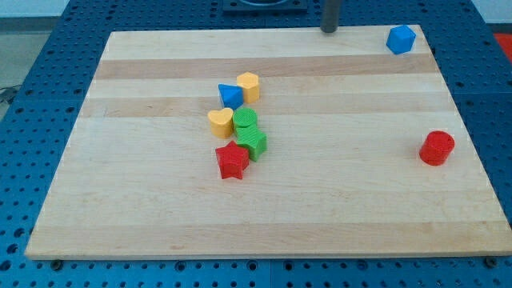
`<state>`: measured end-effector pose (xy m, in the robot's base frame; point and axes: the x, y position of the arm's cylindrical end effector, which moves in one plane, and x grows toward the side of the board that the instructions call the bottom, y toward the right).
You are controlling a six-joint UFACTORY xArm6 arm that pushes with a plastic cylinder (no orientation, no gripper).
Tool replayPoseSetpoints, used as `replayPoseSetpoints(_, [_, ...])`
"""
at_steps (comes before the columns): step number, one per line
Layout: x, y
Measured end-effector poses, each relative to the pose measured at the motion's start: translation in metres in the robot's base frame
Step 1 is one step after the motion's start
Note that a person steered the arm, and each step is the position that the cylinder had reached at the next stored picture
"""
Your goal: Keep the blue cube to the right of the yellow hexagon
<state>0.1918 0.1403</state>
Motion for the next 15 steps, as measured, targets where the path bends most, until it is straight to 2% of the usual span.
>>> replayPoseSetpoints(2, [0.000,0.071])
replayPoseSetpoints(3, [0.000,0.154])
replayPoseSetpoints(4, [-0.001,0.190])
replayPoseSetpoints(6, [0.020,0.184])
replayPoseSetpoints(7, [0.047,0.162])
replayPoseSetpoints(10, [0.090,0.098])
replayPoseSetpoints(11, [0.090,0.137])
replayPoseSetpoints(12, [0.045,0.177])
replayPoseSetpoints(13, [0.000,0.163])
replayPoseSetpoints(15, [0.021,0.148])
